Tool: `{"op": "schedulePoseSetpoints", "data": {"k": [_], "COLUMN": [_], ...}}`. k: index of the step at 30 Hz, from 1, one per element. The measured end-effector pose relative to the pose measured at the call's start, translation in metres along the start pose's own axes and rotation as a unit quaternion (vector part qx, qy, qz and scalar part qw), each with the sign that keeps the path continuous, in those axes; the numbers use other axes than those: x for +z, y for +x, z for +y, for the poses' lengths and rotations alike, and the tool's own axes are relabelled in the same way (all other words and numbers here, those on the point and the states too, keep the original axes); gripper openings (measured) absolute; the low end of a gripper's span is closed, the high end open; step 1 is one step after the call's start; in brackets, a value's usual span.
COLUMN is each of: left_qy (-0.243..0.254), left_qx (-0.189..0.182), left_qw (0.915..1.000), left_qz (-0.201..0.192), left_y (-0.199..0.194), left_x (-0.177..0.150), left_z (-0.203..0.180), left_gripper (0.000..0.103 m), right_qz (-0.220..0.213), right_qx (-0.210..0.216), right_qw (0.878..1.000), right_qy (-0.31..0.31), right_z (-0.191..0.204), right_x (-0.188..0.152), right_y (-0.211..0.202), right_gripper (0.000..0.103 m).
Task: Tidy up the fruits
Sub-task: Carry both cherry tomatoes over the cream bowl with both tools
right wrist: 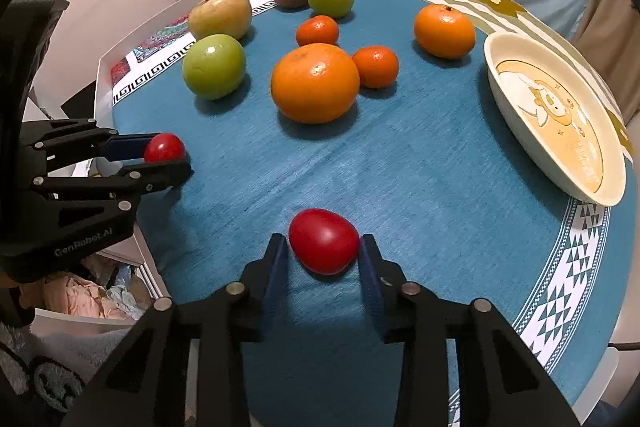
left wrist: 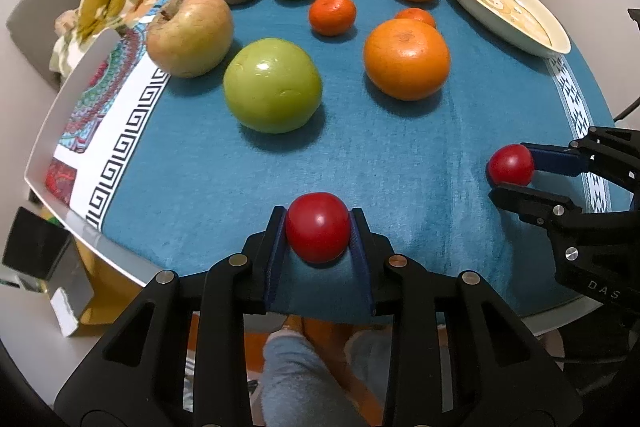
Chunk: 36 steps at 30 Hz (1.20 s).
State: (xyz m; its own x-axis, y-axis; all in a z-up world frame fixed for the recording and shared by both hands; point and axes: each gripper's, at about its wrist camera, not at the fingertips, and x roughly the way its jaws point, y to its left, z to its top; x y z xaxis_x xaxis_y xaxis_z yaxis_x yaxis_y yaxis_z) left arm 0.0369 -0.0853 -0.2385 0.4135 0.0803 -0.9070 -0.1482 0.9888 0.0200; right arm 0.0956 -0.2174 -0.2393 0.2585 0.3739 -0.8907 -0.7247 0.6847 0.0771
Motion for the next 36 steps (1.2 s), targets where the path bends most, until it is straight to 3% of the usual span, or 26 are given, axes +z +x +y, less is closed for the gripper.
{"op": "schedulePoseSetpoints", "data": {"k": [10, 16, 26, 36], "left_qy": [0.003, 0.02, 0.071, 0.145], "left_qx": [0.007, 0.004, -0.037, -0.098], "left_qw": [0.9998, 0.9986, 0.992, 0.9789], "left_qz": [-0.018, -0.048, -0.097, -0.105], "left_y": [-0.02, -0.043, -0.061, -0.044], "left_x": [0.011, 0.036, 0.101, 0.181], "left_z": [0.002, -0.009, -0.037, -0.078], "left_gripper": [0.035, 0.035, 0.035, 0.035], "right_qz": [-0.027, -0.049, -0.084, -0.091], "right_qx": [0.003, -0.006, -0.056, -0.107], "right_qw": [1.0, 0.999, 0.993, 0.979], "right_qy": [0.0, 0.016, 0.068, 0.149], "right_z": [0.001, -0.007, -0.042, -0.093], "right_x": [0.01, 0.021, 0.046, 0.067], "right_y": [-0.018, -0.044, -0.085, -0.101], "right_gripper": [0.033, 0.033, 0.033, 0.033]}}
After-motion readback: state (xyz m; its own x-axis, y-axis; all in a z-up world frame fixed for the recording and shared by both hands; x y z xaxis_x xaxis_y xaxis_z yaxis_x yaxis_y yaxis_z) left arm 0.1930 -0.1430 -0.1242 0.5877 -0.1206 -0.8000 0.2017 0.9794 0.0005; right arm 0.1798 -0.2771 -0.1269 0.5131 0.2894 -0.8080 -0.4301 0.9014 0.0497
